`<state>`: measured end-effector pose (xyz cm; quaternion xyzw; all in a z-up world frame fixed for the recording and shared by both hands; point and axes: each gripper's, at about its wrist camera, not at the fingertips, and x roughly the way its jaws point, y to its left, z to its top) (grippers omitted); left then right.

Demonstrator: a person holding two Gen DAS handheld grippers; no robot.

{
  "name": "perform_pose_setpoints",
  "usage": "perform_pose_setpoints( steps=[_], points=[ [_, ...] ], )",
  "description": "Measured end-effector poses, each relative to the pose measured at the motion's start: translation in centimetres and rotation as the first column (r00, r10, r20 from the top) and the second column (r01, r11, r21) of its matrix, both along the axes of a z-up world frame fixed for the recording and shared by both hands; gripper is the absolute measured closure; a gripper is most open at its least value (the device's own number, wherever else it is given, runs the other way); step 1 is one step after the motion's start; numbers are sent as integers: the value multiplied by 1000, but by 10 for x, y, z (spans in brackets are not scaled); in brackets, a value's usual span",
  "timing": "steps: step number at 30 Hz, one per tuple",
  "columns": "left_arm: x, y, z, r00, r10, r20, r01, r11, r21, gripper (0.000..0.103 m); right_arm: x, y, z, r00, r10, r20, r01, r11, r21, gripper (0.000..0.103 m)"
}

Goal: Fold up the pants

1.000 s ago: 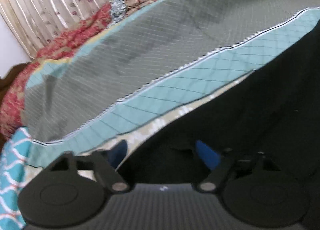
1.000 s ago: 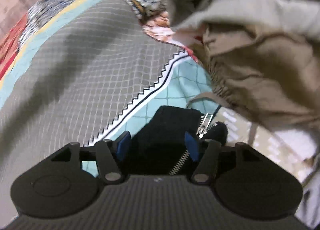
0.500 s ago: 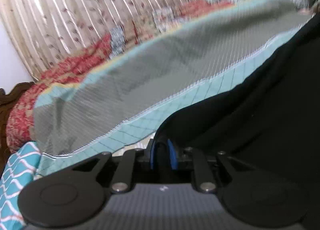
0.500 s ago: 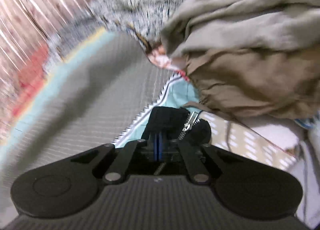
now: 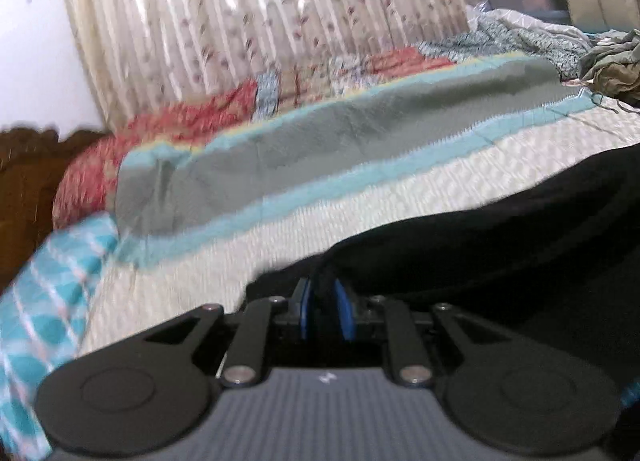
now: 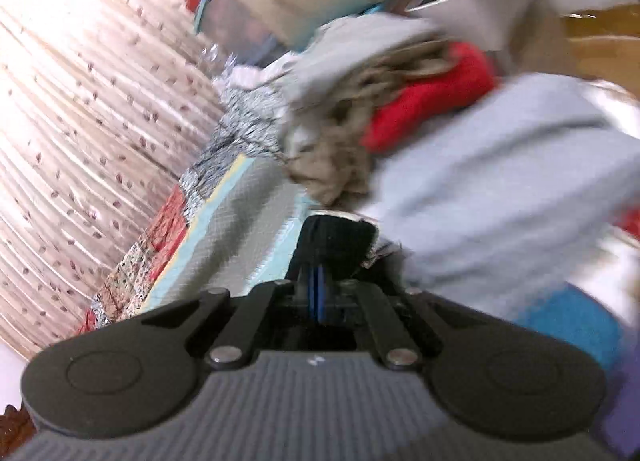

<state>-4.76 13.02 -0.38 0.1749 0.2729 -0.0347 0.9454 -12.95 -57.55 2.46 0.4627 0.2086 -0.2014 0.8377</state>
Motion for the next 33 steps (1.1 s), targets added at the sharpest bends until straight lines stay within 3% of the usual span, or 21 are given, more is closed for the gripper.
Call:
perform_pose_setpoints(
  steps=[3,5,7,8,9,10,12,14,15,16,18,19,20,21,22,24,27,29,32,33],
  points=[
    [-18,9,-21,994,39,-102,-46,997,-65,84,-47,-3,-47,994,-68,-87,77,990,115,98],
    [-26,17,-31,987,57,-153,-74,992,-107,84,-56,3,-70,979,-81,-188,102,989,106,98],
    [-30,33,-31,977,90,-193,-126,975,-185,82,-61,7,-76,970,-115,-215,139,985,101,89],
    [-31,48,-26,972,117,-205,-169,950,-262,80,-64,8,-72,965,-146,-219,169,982,90,77],
    [-30,62,-21,966,145,-213,-212,917,-338,71,-64,9,-66,961,-174,-217,193,979,68,64],
    [-29,80,-15,957,179,-227,-263,864,-429,58,-64,10,-59,959,-195,-206,207,978,35,61],
    [-26,112,-8,936,237,-262,-348,741,-574,44,-63,16,-39,956,-232,-181,226,973,-53,61],
    [-21,137,-8,920,261,-293,-393,609,-689,44,-59,29,-20,959,-251,-131,234,963,-134,61],
    [-15,145,-9,916,260,-306,-401,567,-719,43,-58,36,-12,969,-226,-104,208,965,-163,61],
    [-5,151,-10,911,256,-325,-413,535,-737,36,-52,44,-5,979,-184,-86,165,968,-187,61],
    [14,152,-16,900,231,-369,-435,514,-740,14,-35,70,7,998,-45,-54,32,975,-222,61],
    [21,148,-20,898,231,-374,-439,519,-734,16,-25,85,10,998,52,-41,-60,974,-219,61],
    [30,143,-22,899,237,-369,-437,542,-717,19,-11,103,11,985,169,-32,-172,963,-209,60],
    [37,138,-25,900,236,-365,-433,564,-703,33,3,126,11,956,290,-29,-290,936,-202,60],
    [41,129,-27,903,228,-364,-426,578,-696,55,19,153,11,912,410,-32,-408,892,-196,60],
    [49,122,-30,909,197,-367,-411,573,-709,70,47,207,8,784,619,-45,-616,766,-182,60],
    [46,114,-24,919,193,-345,-390,579,-716,75,85,308,5,520,850,-87,-845,497,-197,60],
    [40,111,-14,929,183,-323,-367,574,-732,75,103,379,4,310,941,-134,-932,274,-237,60],
    [33,111,0,939,171,-297,-340,568,-749,75,109,459,2,70,974,-214,-945,-4,-328,54],
    [32,111,4,941,169,-292,-335,569,-751,75,111,480,-1,20,967,-255,-931,-75,-358,48]
  ],
)
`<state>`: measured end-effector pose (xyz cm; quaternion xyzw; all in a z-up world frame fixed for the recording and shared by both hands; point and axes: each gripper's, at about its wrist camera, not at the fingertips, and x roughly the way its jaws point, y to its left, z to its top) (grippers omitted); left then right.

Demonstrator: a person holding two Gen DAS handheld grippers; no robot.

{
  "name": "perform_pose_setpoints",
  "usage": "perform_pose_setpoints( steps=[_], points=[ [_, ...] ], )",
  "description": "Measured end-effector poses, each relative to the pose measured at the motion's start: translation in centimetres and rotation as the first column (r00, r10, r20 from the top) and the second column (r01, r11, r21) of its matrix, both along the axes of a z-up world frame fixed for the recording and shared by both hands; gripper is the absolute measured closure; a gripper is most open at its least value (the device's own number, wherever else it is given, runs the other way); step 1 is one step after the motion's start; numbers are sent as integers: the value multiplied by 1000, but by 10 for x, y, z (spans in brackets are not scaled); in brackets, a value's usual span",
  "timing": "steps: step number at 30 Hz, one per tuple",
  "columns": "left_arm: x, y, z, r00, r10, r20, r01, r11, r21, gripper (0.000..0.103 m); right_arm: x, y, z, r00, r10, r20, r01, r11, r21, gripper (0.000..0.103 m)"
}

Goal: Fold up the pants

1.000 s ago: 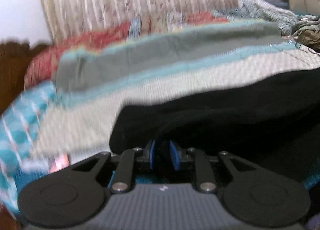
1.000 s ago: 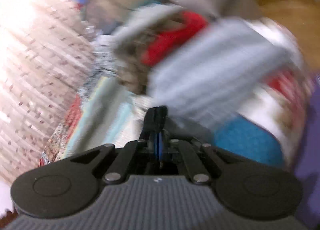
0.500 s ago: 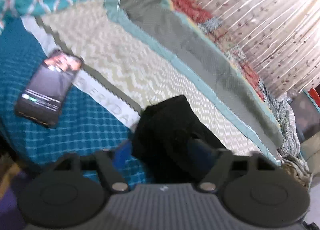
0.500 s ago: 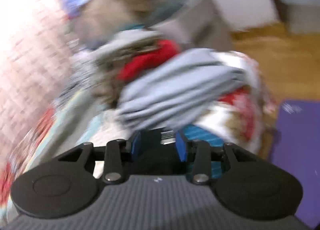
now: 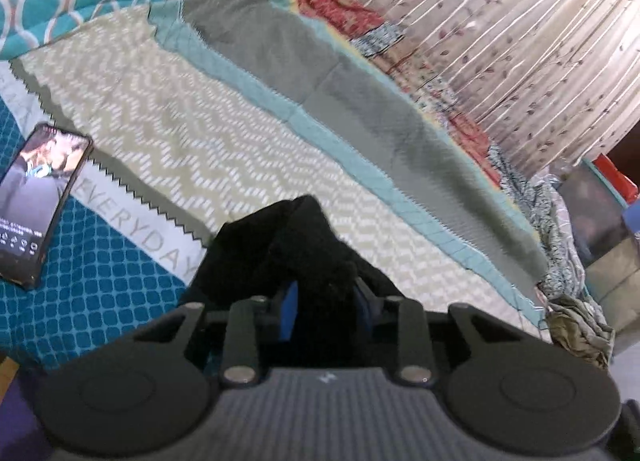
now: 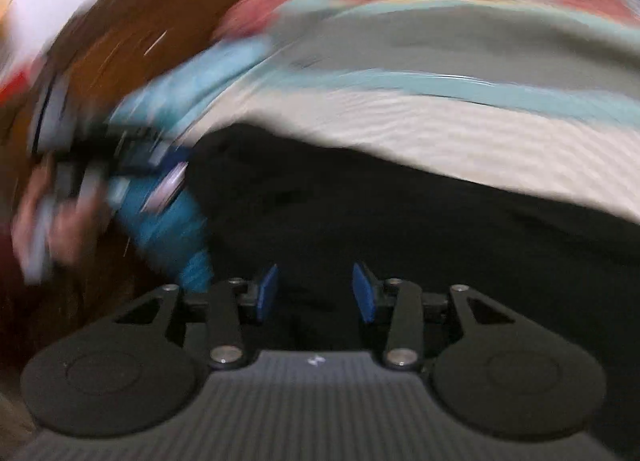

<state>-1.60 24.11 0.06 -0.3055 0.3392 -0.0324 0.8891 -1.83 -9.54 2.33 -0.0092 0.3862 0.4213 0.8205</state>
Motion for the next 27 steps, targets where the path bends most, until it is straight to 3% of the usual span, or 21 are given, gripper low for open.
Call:
perform_pose_setpoints(
  steps=[2,4,5,8,12,14,16,20,22,23,24,27],
  points=[
    [-4,1,6,1000,-7,10,7,1000,0,76,8,31,-14,998,57,39,-52,992,-117,50],
    [-8,3,10,1000,-19,18,19,1000,-8,76,21,37,-26,998,33,57,-20,978,-208,87],
    [-11,5,11,1000,-20,20,20,1000,-8,76,28,33,-23,999,2,35,4,983,-184,93],
    [-20,17,11,1000,-5,15,5,1000,15,76,26,12,2,999,-14,-39,12,998,-60,96],
    [-15,27,-17,994,28,-102,-20,997,76,76,11,8,4,990,47,-134,-43,998,36,95],
    [-6,22,-38,983,34,-180,-10,991,135,73,5,28,-20,984,56,-169,-64,997,-44,95],
    [-3,18,-53,975,33,-218,-4,991,130,63,7,44,-47,985,32,-172,-52,992,-112,92],
    [-15,20,-43,984,56,-170,-30,988,150,54,20,36,-40,972,11,-235,-17,1000,-24,88],
    [-22,31,-36,988,74,-139,-57,991,124,54,19,26,-28,977,-9,-211,10,1000,4,76],
    [-26,37,-30,989,95,-117,-84,991,102,54,18,20,-21,982,-27,-187,32,999,23,63],
    [-31,41,-25,988,120,-94,-112,990,87,55,14,10,-17,985,-47,-168,55,998,42,60],
    [-40,49,-11,987,158,-36,-157,987,15,57,9,-15,-19,981,-122,-150,131,990,57,60]
  ],
)
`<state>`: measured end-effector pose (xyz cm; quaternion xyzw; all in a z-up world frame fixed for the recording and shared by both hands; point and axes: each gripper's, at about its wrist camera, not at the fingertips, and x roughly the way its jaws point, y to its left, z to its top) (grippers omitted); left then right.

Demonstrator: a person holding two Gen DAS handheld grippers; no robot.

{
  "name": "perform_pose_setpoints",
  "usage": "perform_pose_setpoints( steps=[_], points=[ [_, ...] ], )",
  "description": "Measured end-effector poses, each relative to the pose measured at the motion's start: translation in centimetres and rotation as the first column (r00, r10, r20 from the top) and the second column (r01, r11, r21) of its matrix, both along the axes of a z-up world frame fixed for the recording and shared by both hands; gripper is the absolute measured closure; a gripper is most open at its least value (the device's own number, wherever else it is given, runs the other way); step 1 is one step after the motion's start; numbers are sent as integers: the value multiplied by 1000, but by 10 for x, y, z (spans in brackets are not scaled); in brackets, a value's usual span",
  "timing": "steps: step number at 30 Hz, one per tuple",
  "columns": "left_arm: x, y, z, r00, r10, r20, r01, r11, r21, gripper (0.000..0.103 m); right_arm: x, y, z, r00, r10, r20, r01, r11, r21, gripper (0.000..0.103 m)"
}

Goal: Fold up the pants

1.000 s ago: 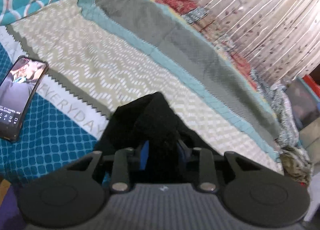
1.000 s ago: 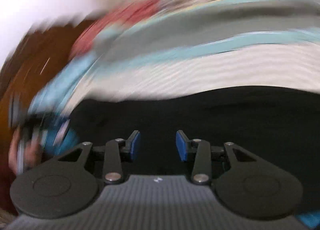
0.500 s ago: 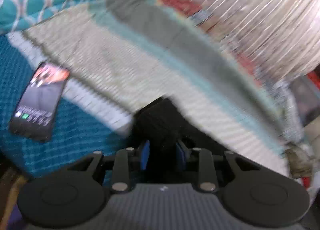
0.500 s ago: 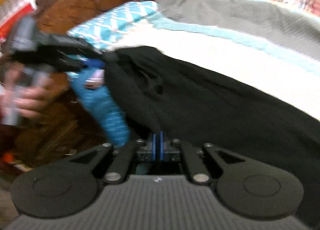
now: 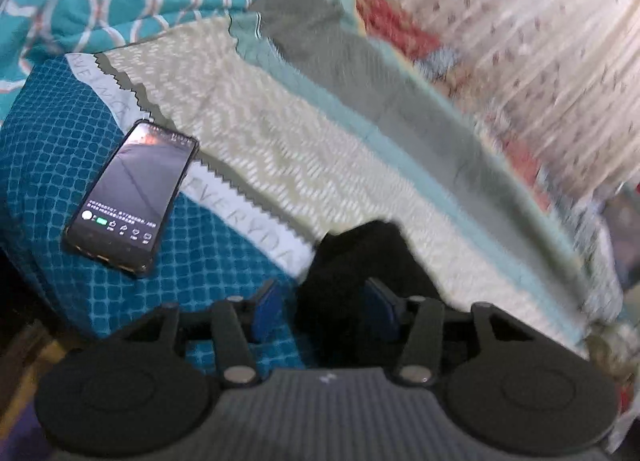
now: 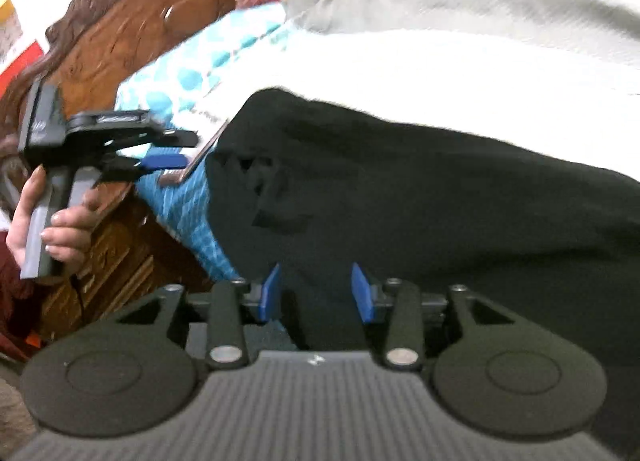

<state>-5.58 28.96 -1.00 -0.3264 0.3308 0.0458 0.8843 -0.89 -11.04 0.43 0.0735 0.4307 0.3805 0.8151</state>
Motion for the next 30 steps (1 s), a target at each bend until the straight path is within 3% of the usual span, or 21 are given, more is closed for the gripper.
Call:
perform_pose_setpoints(
  steps=[2,6,8,10,15,17,19,20,21,22,24,25,26,27,28,30],
  points=[
    [2,-5,6,999,-36,40,39,997,-60,58,-1,-12,-4,998,-67,9,67,998,-8,60],
    [18,-44,18,980,-178,87,182,982,-41,58,-1,-56,-5,968,-250,2,250,968,7,60],
    [27,-71,19,962,-255,102,259,965,-31,58,-4,-83,-1,935,-354,2,354,935,28,61],
    [37,-97,16,945,-316,88,318,948,-8,58,-9,-115,-1,881,-473,4,472,880,46,61],
    [60,-155,-14,912,-409,-41,411,904,116,58,-22,-207,-21,683,-728,-57,730,679,80,60],
    [68,-165,-33,911,-387,-140,407,898,169,59,-18,-231,-36,629,-774,-80,778,626,58,60],
    [72,-166,-50,907,-351,-232,395,900,184,66,-3,-251,-58,583,-804,-112,810,586,13,60],
    [72,-165,-55,905,-344,-249,393,901,184,68,3,-261,-66,552,-827,-104,831,557,-21,67],
    [72,-163,-56,907,-340,-246,389,903,184,71,11,-274,-71,503,-860,-91,860,508,-47,84],
    [73,-160,-55,910,-332,-249,380,907,180,74,15,-290,-73,452,-887,-90,889,457,-40,95],
    [75,-157,-54,912,-314,-264,364,916,169,76,22,-318,-76,287,-955,-79,955,292,-50,97],
    [76,-156,-54,912,-308,-270,360,918,168,76,23,-331,-78,228,-968,-102,972,233,-31,98],
    [77,-155,-53,912,-303,-275,356,919,167,76,22,-338,-79,199,-970,-137,979,202,-13,100],
    [77,-155,-52,913,-299,-278,353,920,170,77,23,-338,-78,199,-967,-162,979,203,-8,99],
    [77,-156,-51,914,-294,-281,350,920,177,77,22,-333,-74,225,-963,-146,973,230,-15,98],
    [75,-160,-42,917,-290,-274,347,918,192,73,9,-315,-58,307,-948,-81,951,308,-2,85]
  ],
)
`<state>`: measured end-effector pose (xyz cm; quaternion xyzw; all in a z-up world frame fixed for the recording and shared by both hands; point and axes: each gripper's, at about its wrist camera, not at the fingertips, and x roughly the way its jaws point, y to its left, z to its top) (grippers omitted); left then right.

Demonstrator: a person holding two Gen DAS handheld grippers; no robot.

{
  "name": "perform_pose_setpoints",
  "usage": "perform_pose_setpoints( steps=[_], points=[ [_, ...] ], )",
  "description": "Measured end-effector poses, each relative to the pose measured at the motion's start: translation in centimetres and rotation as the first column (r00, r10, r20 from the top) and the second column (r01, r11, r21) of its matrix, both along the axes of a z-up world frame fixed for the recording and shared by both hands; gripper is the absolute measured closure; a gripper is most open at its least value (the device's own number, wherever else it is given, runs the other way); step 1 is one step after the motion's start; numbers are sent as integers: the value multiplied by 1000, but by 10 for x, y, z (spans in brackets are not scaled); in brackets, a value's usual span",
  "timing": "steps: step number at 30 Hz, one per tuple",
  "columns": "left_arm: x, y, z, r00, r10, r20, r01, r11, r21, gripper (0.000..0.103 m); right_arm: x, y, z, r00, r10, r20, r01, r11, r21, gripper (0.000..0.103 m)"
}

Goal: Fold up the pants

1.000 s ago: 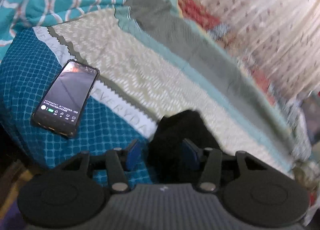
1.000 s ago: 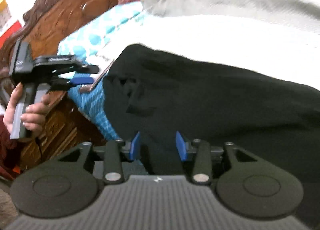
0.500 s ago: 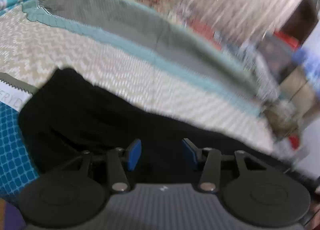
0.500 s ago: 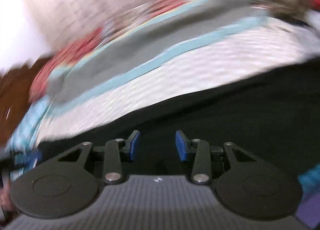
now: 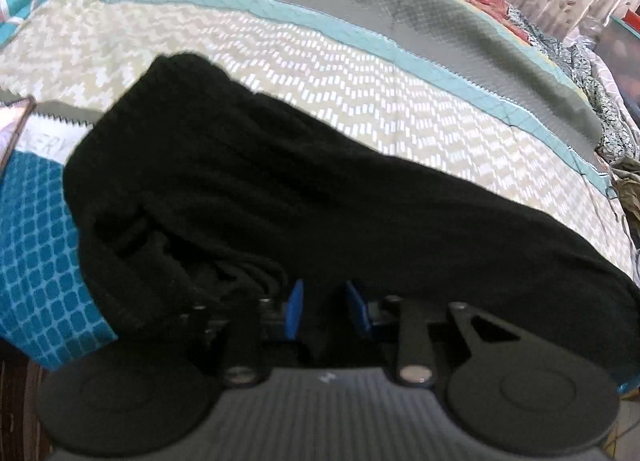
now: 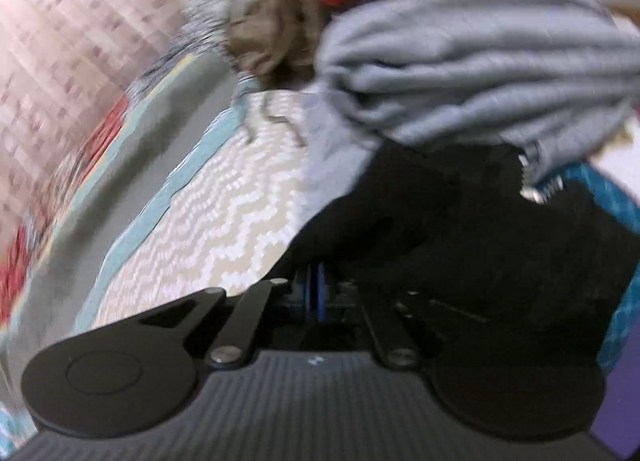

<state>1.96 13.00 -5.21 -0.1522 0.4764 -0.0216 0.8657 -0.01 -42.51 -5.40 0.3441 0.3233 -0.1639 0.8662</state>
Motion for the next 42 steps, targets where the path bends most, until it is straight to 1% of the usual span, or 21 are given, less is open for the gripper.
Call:
perform_pose_setpoints(
  steps=[2,4,5,7,8,10,12,14,17,19,21,25,26,27,28,29,30,32,36,39,42],
  points=[
    [-3,-6,11,999,-15,28,15,1000,9,69,-32,11,13,994,64,92,-65,998,4,76],
    [-4,-12,19,998,-31,52,31,999,10,68,-71,11,18,984,63,164,-67,998,21,73],
    [-3,-16,23,998,-36,58,36,999,3,67,-91,3,17,981,46,188,-53,998,32,70],
    [2,-24,28,997,-52,61,53,998,-16,65,-128,-8,10,976,-19,215,4,998,69,64],
    [3,-30,28,996,-66,59,68,997,-27,65,-142,-14,6,974,-60,219,43,996,81,60],
    [9,-41,29,993,-102,52,105,994,-38,63,-157,-28,3,967,-138,213,122,989,89,59],
    [15,-57,27,990,-136,40,137,990,-31,62,-166,-38,-3,953,-214,213,190,973,129,59],
    [15,-68,25,986,-166,28,167,985,-33,61,-165,-43,-7,944,-246,222,218,965,145,56],
    [11,-85,23,980,-200,9,200,980,-19,59,-159,-56,-11,947,-250,204,229,966,122,46],
    [7,-90,22,978,-207,-1,207,978,-8,58,-152,-58,-15,947,-252,200,229,965,131,42],
    [4,-89,21,979,-202,-14,202,979,-5,57,-152,-62,-18,948,-237,214,206,966,155,42],
    [4,-90,20,981,-192,-27,192,981,-7,57,-134,-61,-25,955,-221,197,197,971,134,42],
    [5,-91,20,981,-191,-29,191,981,-4,57,-132,-59,-24,954,-227,193,206,970,126,44],
    [5,-91,20,981,-192,-29,192,981,-2,57,-130,-55,-19,957,-211,198,195,976,101,58],
    [5,-91,20,981,-194,-28,194,981,-2,57,-127,-48,-14,965,-178,193,169,984,60,66],
    [4,-91,20,981,-194,-28,194,981,-3,57,-124,-42,-10,973,-149,179,148,989,21,76],
    [5,-91,19,981,-193,-29,193,981,-5,57,-124,-36,-5,978,-124,170,127,992,-4,80],
    [5,-89,18,981,-192,-29,191,981,-13,57,-128,-30,6,975,-99,201,100,995,6,85],
    [3,-83,17,982,-187,-21,186,982,-31,57,-131,-7,39,961,-21,275,27,999,-19,86],
    [1,-76,15,985,-173,-16,172,983,-66,57,-119,26,61,951,100,291,-81,994,-76,86],
    [2,-69,15,985,-171,-7,169,978,-122,57,-101,69,77,918,248,311,-230,969,-96,87]
  ],
)
